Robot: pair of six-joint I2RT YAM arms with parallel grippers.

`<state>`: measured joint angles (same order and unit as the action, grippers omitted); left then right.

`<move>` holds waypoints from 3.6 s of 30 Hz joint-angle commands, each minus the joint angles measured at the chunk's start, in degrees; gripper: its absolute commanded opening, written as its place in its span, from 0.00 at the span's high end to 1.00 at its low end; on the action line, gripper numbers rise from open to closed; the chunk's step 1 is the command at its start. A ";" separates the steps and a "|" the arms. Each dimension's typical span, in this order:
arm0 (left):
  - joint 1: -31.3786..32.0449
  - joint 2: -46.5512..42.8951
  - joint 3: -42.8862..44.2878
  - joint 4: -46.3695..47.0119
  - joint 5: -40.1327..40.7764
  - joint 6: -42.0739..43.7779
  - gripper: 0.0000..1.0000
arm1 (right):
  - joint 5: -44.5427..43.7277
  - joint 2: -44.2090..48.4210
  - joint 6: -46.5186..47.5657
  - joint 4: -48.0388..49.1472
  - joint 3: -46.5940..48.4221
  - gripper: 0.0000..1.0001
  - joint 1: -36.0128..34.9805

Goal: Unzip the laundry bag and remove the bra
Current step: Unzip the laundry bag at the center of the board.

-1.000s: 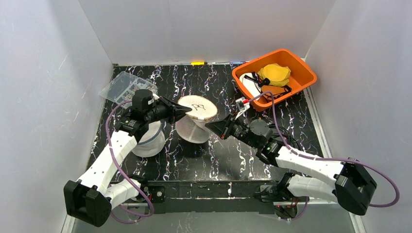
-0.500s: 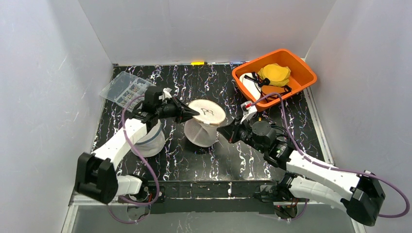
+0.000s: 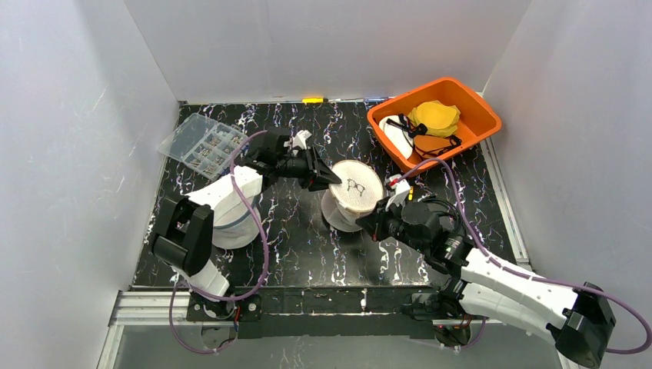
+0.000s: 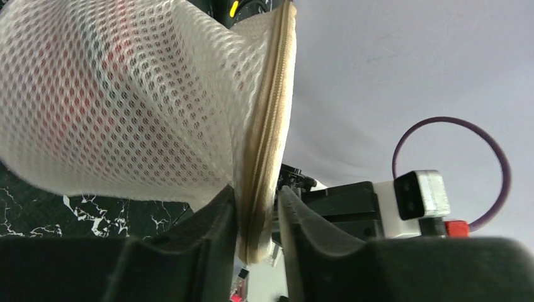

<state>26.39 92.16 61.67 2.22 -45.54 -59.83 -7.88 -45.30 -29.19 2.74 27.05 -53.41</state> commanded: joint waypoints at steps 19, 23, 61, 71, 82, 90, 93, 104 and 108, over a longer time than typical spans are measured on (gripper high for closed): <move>6.52 -26.56 -17.60 -12.37 23.41 -2.70 0.21 | -2.85 -7.00 -7.67 12.62 -2.05 0.99 -3.14; 7.99 -26.56 -17.02 -11.81 25.11 -3.95 0.23 | -3.28 -10.48 -7.69 14.77 -0.34 0.99 -5.30; 10.52 -16.30 -16.24 -9.30 28.43 -7.71 0.98 | -8.16 -12.40 -5.66 14.22 1.44 0.99 -9.54; 10.43 -14.89 -10.01 -13.99 27.15 0.46 1.00 | -18.92 -5.47 -4.42 1.10 1.91 0.99 -9.57; 10.08 -9.17 1.93 -11.44 6.91 18.43 1.00 | -10.77 5.04 4.51 -2.66 2.31 0.99 -9.56; 9.32 -0.72 14.08 -30.04 -3.08 37.40 1.00 | -5.84 6.85 4.87 -2.30 0.52 0.99 -9.54; 9.29 1.28 13.62 -29.97 -3.13 39.40 1.00 | -5.31 5.53 4.35 -0.18 -0.59 0.99 -9.61; 9.18 -2.93 6.02 -21.12 8.15 29.62 0.79 | -6.27 0.71 2.25 7.43 -3.21 0.99 -9.57; 9.20 -7.17 4.33 -21.18 11.76 27.80 0.67 | -6.29 0.15 2.12 7.39 -2.82 0.99 -9.55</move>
<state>35.73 92.36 67.16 -19.75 -38.17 -29.63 -13.74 -45.01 -26.79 5.41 23.53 -62.81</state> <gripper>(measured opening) 0.282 0.042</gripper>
